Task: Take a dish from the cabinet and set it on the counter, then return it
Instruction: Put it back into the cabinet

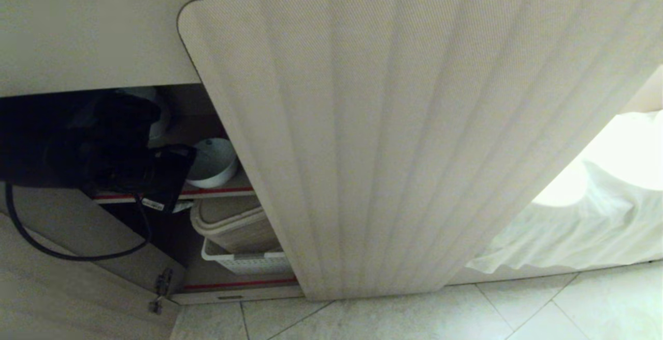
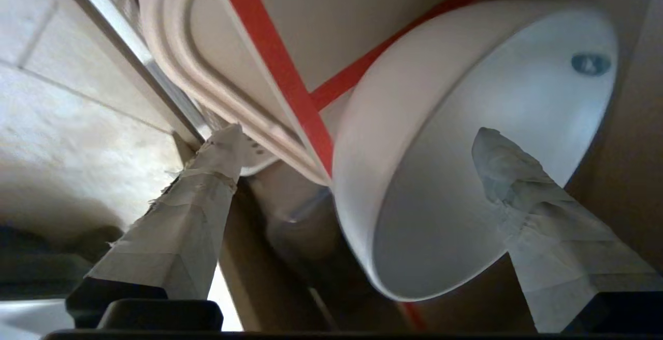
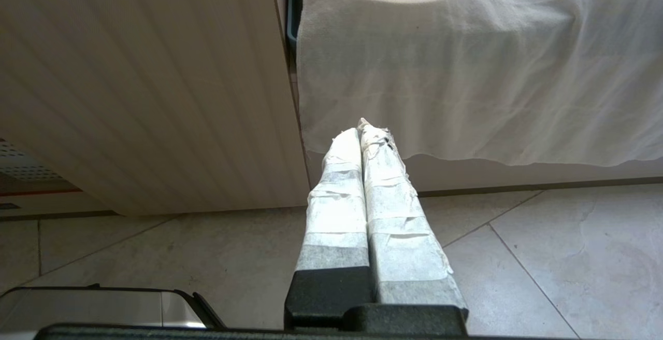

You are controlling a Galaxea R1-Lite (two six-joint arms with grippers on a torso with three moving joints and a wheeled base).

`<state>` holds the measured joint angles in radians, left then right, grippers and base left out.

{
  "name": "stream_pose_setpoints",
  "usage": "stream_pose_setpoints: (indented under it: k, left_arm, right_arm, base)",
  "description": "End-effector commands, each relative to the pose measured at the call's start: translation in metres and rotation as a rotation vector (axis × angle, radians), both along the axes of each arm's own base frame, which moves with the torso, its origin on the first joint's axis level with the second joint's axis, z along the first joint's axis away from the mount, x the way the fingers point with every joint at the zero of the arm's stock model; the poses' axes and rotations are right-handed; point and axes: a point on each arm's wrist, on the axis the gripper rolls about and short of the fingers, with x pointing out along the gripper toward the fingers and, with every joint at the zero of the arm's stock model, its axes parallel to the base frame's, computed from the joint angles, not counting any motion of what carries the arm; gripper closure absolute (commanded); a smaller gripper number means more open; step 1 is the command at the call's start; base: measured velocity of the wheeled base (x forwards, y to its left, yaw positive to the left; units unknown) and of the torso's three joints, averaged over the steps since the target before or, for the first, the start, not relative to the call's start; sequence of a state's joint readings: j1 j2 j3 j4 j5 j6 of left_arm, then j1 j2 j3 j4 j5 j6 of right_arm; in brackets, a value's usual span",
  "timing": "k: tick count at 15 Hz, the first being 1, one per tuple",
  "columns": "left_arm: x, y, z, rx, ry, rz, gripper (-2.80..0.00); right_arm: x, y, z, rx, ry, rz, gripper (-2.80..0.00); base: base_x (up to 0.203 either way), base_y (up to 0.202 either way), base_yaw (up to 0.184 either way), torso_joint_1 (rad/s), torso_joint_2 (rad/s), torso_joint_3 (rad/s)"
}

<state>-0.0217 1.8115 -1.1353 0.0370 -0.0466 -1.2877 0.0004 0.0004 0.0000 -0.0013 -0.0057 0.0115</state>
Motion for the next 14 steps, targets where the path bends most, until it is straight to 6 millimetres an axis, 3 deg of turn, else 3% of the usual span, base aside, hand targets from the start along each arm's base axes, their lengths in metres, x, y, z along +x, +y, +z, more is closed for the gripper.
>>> stream_pose_setpoints:
  k: [1,4,14]
  left_arm:
    - [-0.003,0.0,-0.002,0.007,-0.027,0.0,-2.8]
    - [-0.011,-0.007,-0.015,0.135,-0.028,-0.071,-2.8]
    - [-0.021,-0.014,-0.006,0.275,-0.092,-0.078,-2.8]
  right_arm:
    - [0.0,0.0,0.0,0.001,-0.001,0.001,0.0]
    - [0.0,0.0,0.0,0.001,-0.001,-0.001,0.0]
    - [0.0,0.0,0.0,0.001,-0.001,-0.001,0.0]
  base:
    - [0.0,0.0,0.0,0.0,0.0,0.0]
    - [0.0,0.0,0.0,0.0,0.0,0.0]
    - [0.0,0.0,0.0,0.0,0.0,0.0]
